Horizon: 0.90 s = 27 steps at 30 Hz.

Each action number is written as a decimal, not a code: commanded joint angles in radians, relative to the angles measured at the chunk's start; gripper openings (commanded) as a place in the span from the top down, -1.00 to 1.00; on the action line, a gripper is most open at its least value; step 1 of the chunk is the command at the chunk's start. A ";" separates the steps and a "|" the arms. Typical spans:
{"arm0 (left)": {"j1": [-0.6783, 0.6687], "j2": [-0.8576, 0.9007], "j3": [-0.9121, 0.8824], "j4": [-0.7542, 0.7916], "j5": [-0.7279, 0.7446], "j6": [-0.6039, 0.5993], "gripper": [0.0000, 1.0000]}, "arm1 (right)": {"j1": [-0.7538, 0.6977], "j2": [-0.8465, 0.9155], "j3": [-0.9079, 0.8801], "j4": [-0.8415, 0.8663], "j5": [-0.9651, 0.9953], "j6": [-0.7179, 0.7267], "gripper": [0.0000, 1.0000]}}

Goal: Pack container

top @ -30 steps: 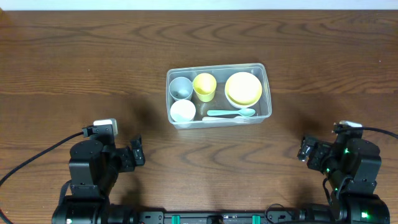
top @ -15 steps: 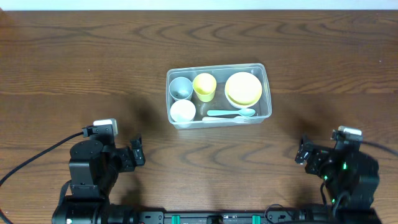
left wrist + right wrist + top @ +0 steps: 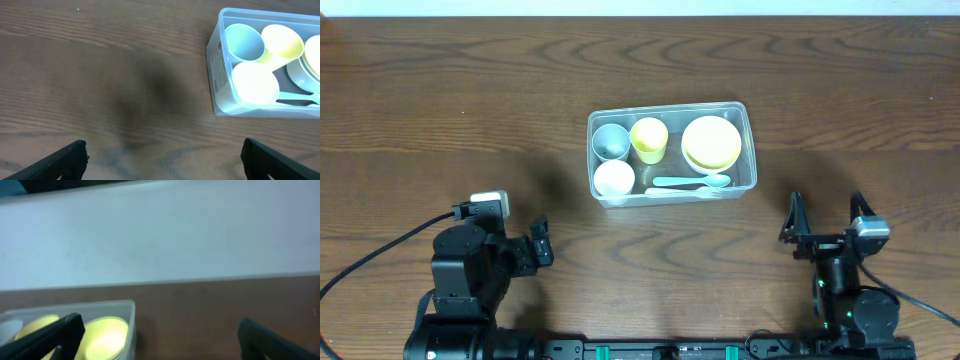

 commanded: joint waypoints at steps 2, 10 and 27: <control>-0.002 -0.001 -0.002 0.001 -0.008 -0.005 -0.96 | 0.022 -0.010 -0.060 0.096 0.007 -0.149 -0.98; -0.002 -0.001 -0.002 0.001 -0.008 -0.006 -0.96 | 0.023 -0.010 -0.059 -0.135 0.003 -0.201 -0.99; -0.002 -0.001 -0.002 0.001 -0.008 -0.005 -0.96 | 0.023 -0.010 -0.059 -0.134 -0.003 -0.192 -0.99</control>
